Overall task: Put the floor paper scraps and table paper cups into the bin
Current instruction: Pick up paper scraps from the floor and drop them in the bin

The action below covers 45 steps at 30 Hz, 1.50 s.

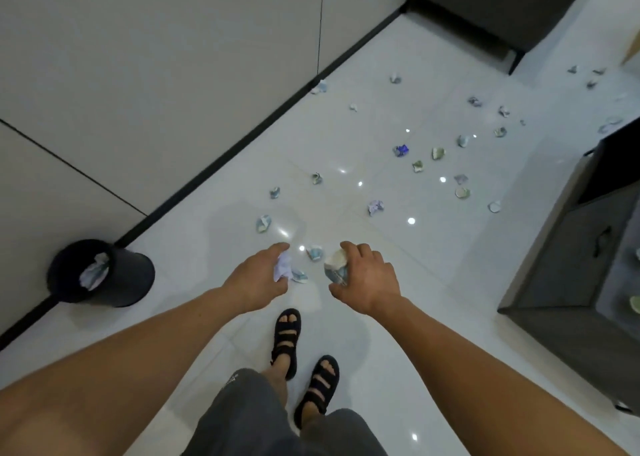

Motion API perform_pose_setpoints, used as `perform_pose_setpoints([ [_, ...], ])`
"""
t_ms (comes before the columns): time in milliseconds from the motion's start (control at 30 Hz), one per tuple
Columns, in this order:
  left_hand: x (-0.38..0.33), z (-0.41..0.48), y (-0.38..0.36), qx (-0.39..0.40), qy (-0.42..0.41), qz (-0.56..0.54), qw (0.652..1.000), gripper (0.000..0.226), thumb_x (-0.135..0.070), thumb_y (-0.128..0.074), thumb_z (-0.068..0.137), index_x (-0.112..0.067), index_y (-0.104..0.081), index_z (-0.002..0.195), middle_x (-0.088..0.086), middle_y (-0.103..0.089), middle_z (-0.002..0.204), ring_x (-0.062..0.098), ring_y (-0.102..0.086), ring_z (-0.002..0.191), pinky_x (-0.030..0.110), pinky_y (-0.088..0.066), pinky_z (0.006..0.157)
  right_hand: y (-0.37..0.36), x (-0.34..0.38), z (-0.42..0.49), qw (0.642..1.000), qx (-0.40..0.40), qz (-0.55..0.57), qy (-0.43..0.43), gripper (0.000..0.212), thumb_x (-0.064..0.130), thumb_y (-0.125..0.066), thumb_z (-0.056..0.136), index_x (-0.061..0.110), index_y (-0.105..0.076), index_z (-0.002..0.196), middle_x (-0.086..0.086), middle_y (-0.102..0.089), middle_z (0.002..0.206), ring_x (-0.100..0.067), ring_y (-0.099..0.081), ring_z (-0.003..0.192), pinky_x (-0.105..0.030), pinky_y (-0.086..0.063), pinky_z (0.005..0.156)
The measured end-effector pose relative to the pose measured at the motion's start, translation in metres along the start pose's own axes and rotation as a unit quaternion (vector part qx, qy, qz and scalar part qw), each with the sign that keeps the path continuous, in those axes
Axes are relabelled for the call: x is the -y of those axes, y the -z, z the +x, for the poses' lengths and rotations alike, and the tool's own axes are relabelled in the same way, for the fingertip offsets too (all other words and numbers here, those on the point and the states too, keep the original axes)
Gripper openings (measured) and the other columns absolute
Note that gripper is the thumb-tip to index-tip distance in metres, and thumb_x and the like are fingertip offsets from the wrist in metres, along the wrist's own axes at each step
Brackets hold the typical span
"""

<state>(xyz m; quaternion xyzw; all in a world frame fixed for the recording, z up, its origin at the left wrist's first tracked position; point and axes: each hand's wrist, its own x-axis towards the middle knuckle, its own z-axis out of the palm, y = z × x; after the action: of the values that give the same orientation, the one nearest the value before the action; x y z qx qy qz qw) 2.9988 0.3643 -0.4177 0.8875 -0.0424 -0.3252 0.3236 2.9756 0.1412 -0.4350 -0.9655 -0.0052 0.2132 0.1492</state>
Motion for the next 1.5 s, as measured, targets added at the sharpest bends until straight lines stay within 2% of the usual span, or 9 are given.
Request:
perform_pose_setpoints([
  [100,0.01,-0.034,0.013,-0.057,0.019,-0.052,0.997,0.065,-0.021,-0.059,0.089,-0.019,-0.029,0.147,-0.008,-0.054,0.123,0.008,-0.048,0.113,0.017,-0.031,0.094,0.012,0.037,-0.002,0.999,-0.007,-0.012,0.048,0.078,0.052,-0.063,0.079,0.028,-0.028,0.145,-0.004,-0.045,0.136,-0.028,-0.047,0.118,-0.039,-0.041,0.092],
  [233,0.039,-0.077,0.034,-0.092,0.052,-0.095,0.99,0.05,-0.018,-0.055,0.09,-0.005,-0.041,0.136,0.01,-0.058,0.122,0.028,-0.052,0.121,0.032,-0.036,0.108,0.016,0.097,-0.008,0.993,-0.005,-0.041,0.109,0.079,0.052,-0.064,0.078,0.026,-0.029,0.144,-0.004,-0.046,0.136,-0.028,-0.049,0.117,-0.04,-0.043,0.091],
  [400,0.097,-0.125,0.068,-0.165,0.093,-0.106,0.976,0.067,-0.026,-0.059,0.09,-0.021,-0.026,0.149,0.002,-0.043,0.145,0.021,-0.045,0.13,0.028,-0.035,0.105,0.007,0.182,-0.011,0.98,0.01,-0.082,0.183,0.081,0.054,-0.064,0.077,0.026,-0.029,0.144,-0.004,-0.046,0.136,-0.028,-0.049,0.117,-0.04,-0.045,0.092],
  [800,0.312,-0.245,0.167,-0.258,0.196,-0.168,0.931,0.055,-0.029,-0.057,0.089,-0.023,-0.037,0.139,0.0,-0.046,0.142,0.018,-0.048,0.124,0.025,-0.037,0.101,-0.075,0.445,-0.009,0.956,0.069,-0.085,0.272,0.087,0.057,-0.069,0.076,0.03,-0.025,0.147,0.001,-0.043,0.142,-0.023,-0.047,0.123,-0.036,-0.047,0.094],
  [900,0.345,-0.255,0.194,-0.26,0.22,-0.172,0.924,0.064,-0.03,-0.057,0.089,-0.022,-0.03,0.146,0.002,-0.042,0.146,0.023,-0.047,0.127,0.031,-0.038,0.104,-0.087,0.483,-0.002,0.95,0.08,-0.085,0.29,0.086,0.056,-0.067,0.077,0.03,-0.025,0.147,0.002,-0.043,0.141,-0.022,-0.046,0.122,-0.034,-0.046,0.093],
  [1167,0.398,-0.219,0.235,-0.235,0.244,-0.211,0.917,0.069,-0.027,-0.059,0.088,-0.026,-0.025,0.148,0.0,-0.044,0.143,0.019,-0.049,0.123,0.023,-0.039,0.093,-0.124,0.533,0.067,0.947,0.15,-0.075,0.275,0.089,0.057,-0.067,0.072,0.031,-0.023,0.146,0.001,-0.044,0.139,-0.022,-0.047,0.119,-0.033,-0.047,0.093],
  [1267,0.421,-0.206,0.257,-0.218,0.275,-0.203,0.914,0.065,-0.027,-0.061,0.088,-0.021,-0.03,0.145,-0.001,-0.049,0.138,0.015,-0.051,0.119,0.023,-0.039,0.098,-0.143,0.556,0.11,0.946,0.19,-0.045,0.258,0.091,0.058,-0.068,0.073,0.032,-0.021,0.146,0.003,-0.042,0.142,-0.02,-0.046,0.122,-0.033,-0.046,0.097],
  [1400,0.458,-0.187,0.295,-0.204,0.31,-0.189,0.909,0.048,-0.026,-0.063,0.087,-0.024,-0.042,0.13,-0.011,-0.054,0.115,0.007,-0.054,0.105,0.018,-0.041,0.088,-0.166,0.584,0.166,0.939,0.225,-0.036,0.258,0.087,0.059,-0.062,0.074,0.029,-0.022,0.145,-0.001,-0.041,0.141,-0.022,-0.046,0.12,-0.036,-0.047,0.096],
  [1500,0.485,-0.159,0.321,-0.194,0.32,-0.183,0.909,0.039,-0.022,-0.064,0.086,-0.019,-0.048,0.121,-0.009,-0.056,0.109,0.012,-0.057,0.106,0.021,-0.043,0.091,-0.183,0.602,0.203,0.938,0.243,-0.034,0.245,0.089,0.057,-0.06,0.078,0.025,-0.017,0.149,-0.004,-0.038,0.142,-0.025,-0.043,0.124,-0.038,-0.046,0.098],
])
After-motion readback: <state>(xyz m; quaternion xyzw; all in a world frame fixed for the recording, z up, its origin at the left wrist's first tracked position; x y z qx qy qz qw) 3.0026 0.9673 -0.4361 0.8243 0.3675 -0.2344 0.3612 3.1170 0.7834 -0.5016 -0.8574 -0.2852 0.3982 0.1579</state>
